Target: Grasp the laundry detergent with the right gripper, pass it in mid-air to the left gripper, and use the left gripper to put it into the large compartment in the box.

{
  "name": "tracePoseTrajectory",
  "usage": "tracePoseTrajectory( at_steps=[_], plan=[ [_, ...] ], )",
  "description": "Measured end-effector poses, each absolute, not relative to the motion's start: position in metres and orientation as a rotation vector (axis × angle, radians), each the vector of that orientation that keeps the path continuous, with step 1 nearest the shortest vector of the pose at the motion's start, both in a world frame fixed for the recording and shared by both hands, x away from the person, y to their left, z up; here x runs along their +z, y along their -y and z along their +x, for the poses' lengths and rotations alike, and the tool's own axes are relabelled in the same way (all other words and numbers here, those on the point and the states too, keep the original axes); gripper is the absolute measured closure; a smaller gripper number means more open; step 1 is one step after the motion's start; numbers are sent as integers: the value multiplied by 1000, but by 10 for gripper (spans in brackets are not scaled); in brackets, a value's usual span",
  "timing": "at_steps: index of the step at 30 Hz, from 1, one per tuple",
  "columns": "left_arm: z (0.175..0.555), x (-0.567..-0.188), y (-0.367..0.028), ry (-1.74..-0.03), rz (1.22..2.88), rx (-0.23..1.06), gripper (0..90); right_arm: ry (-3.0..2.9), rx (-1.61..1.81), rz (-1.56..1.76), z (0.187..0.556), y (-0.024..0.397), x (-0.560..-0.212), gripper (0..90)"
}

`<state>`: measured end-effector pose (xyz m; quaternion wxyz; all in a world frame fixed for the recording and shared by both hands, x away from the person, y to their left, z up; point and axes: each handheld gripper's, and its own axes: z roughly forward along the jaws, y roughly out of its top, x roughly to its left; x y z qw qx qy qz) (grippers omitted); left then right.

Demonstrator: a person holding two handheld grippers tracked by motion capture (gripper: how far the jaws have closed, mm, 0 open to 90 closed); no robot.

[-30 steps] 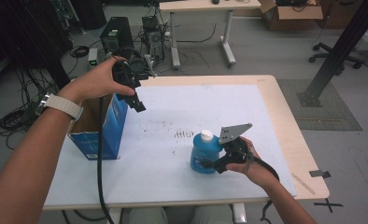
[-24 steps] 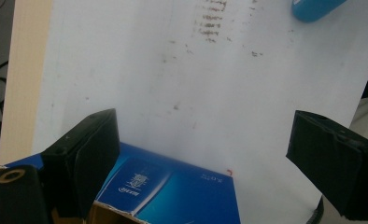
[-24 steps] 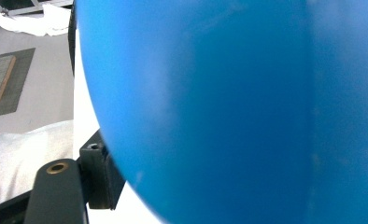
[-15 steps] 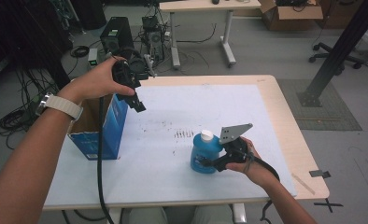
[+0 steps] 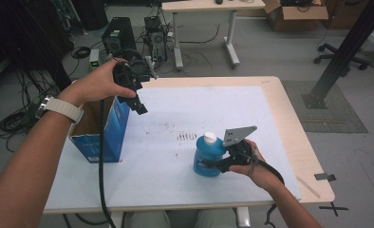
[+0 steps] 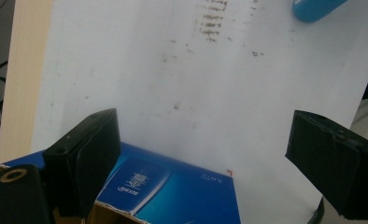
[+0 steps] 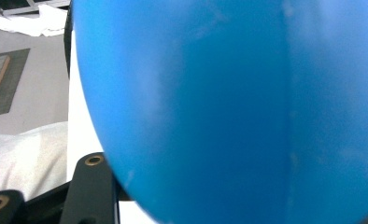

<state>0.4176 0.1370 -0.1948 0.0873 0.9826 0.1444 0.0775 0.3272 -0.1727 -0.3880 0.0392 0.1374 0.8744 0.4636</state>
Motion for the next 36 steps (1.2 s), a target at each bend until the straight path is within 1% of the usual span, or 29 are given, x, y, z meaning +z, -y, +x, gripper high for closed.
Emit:
tracePoseTrajectory(
  at_steps=[16,29,36],
  plan=[
    [412,-191,-138,-422,2925,236,105,-2654,1439,425,327,176,-384,429],
    [397,-184,-129,-382,2937,241,100,-2639,1478,453,327,194,-347,430],
    [388,-179,-124,-364,2936,239,95,-2668,1460,432,326,196,-328,430]
  ],
)
